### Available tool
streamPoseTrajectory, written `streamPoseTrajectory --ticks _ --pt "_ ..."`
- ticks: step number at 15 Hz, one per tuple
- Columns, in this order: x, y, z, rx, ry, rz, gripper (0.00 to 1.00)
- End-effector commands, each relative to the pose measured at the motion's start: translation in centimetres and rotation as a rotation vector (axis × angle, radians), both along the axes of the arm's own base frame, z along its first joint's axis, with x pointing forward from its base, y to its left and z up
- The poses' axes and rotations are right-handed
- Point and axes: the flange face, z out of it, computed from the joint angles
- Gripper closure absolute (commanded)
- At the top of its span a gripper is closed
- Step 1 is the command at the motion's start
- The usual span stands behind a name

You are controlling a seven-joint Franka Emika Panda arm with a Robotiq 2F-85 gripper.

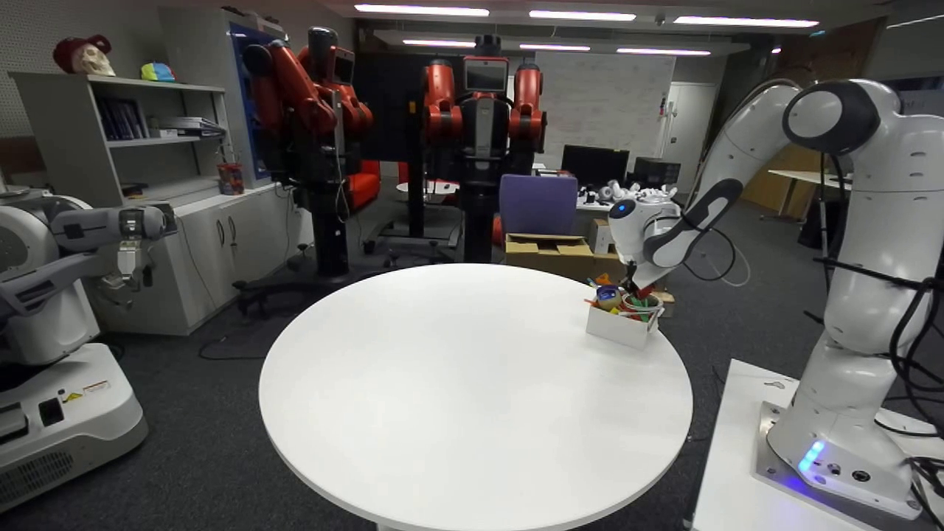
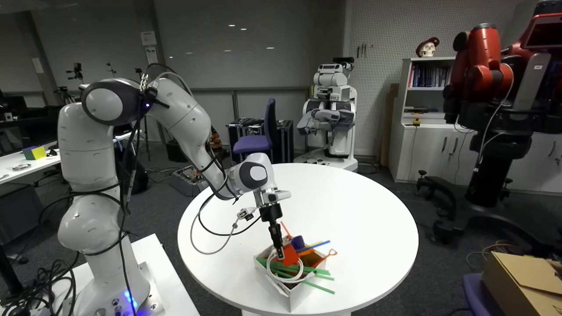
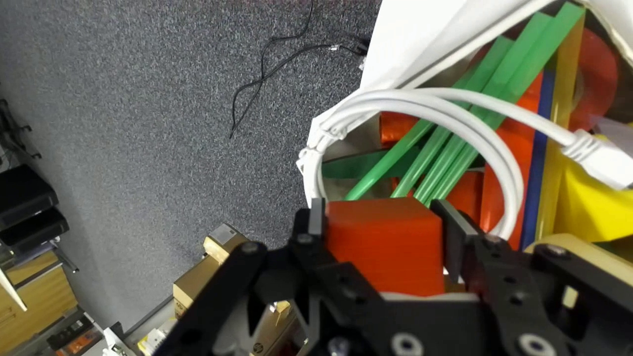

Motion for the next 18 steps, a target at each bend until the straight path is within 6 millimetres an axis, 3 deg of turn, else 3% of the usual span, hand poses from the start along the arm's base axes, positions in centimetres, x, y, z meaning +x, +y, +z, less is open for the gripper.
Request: streamPoseTrajectory --ticks 1,3,4,11,18 --pt "1.3 -1.1 0.0 0.006 0.030 -0.012 0.17" --pt "1.6 -1.3 -0.1 0.009 0.032 -0.016 0.02" --pt "1.8 -1.3 -0.2 0.008 0.034 -0.016 0.00" --pt "1.6 -0.5 1.5 -0.047 -0.020 -0.033 0.00" --pt "-2.8 -2.5 6.6 0.038 -0.092 -0.042 0.00"
